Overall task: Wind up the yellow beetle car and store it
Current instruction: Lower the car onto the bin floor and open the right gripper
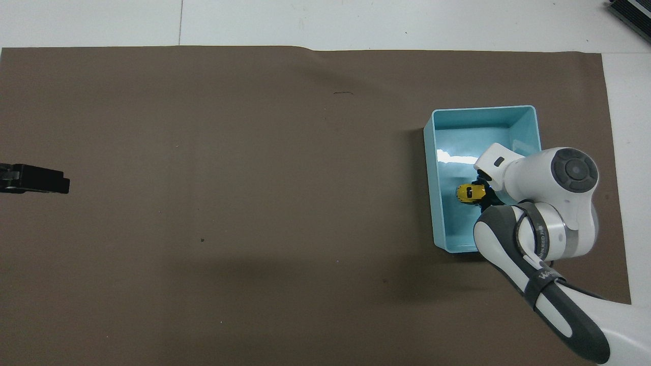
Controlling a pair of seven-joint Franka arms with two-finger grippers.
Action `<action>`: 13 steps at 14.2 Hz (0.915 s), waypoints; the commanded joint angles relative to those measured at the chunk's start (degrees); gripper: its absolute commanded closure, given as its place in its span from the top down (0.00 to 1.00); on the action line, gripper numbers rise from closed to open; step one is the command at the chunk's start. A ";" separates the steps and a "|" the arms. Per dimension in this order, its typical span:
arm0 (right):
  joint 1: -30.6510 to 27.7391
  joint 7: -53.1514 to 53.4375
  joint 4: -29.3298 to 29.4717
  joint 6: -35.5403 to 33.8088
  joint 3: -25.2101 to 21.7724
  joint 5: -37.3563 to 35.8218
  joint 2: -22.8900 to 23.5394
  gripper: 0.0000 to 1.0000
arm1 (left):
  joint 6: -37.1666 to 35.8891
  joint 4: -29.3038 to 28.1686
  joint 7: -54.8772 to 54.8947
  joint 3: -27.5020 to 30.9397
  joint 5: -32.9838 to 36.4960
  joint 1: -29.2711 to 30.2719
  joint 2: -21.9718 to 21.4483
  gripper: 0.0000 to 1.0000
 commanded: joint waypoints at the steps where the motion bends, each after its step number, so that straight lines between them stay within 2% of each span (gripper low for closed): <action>1: -1.15 -1.29 -0.58 1.10 0.72 -0.84 0.14 0.38 | -0.98 0.29 0.40 -0.45 -0.69 0.97 -0.20 1.00; 6: -0.98 -1.28 -0.31 0.75 0.72 -0.84 0.14 0.92 | -0.98 0.37 0.40 -0.45 -0.69 0.97 -0.20 1.00; 7: -0.98 -1.20 -0.22 0.75 0.72 -0.84 0.23 0.99 | -0.98 0.29 0.40 -0.45 -0.69 0.97 -0.20 1.00; 13: -0.98 -1.20 0.91 -0.13 0.72 -0.84 0.40 1.00 | -0.98 0.29 0.40 -0.45 -0.69 0.97 -0.11 1.00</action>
